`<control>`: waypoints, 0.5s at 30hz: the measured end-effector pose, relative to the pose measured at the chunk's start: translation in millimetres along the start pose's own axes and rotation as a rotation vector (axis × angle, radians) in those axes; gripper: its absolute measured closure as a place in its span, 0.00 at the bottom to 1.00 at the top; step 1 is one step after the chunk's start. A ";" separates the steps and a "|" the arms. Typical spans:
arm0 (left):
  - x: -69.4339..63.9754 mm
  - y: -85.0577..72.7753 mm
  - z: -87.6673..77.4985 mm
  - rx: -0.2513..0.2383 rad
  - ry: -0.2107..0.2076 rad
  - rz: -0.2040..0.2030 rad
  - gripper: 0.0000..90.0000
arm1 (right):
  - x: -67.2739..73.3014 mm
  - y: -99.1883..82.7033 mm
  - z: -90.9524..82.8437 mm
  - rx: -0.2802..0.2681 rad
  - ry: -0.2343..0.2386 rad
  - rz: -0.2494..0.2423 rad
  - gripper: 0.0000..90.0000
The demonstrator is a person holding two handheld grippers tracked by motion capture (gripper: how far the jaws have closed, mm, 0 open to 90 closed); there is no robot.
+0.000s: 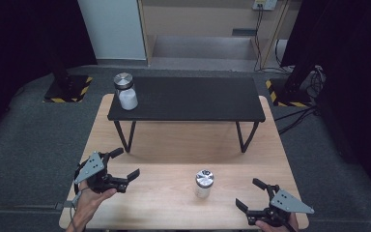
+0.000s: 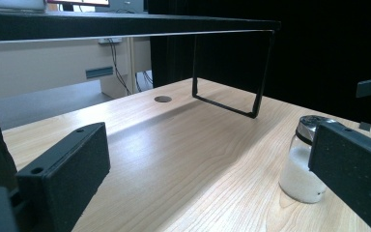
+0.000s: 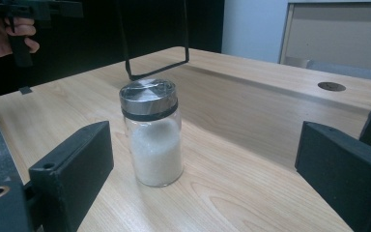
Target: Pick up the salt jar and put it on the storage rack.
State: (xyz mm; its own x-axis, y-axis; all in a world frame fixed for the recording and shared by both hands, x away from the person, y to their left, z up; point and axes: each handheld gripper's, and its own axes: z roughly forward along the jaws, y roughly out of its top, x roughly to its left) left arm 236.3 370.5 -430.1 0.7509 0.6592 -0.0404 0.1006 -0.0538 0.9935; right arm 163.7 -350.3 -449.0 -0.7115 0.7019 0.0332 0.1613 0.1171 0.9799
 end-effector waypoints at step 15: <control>0.4 -0.9 0.8 0.010 -0.015 0.004 0.00 | 1.0 -0.4 -1.7 -0.005 -0.007 0.007 0.07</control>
State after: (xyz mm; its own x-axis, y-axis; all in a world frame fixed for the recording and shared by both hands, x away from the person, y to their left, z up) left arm 237.0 370.2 -431.2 0.7609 0.6478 -0.0380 0.1044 -0.0643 0.9925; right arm 161.7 -350.8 -449.0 -0.7058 0.7074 0.0386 0.1627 0.1088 0.9807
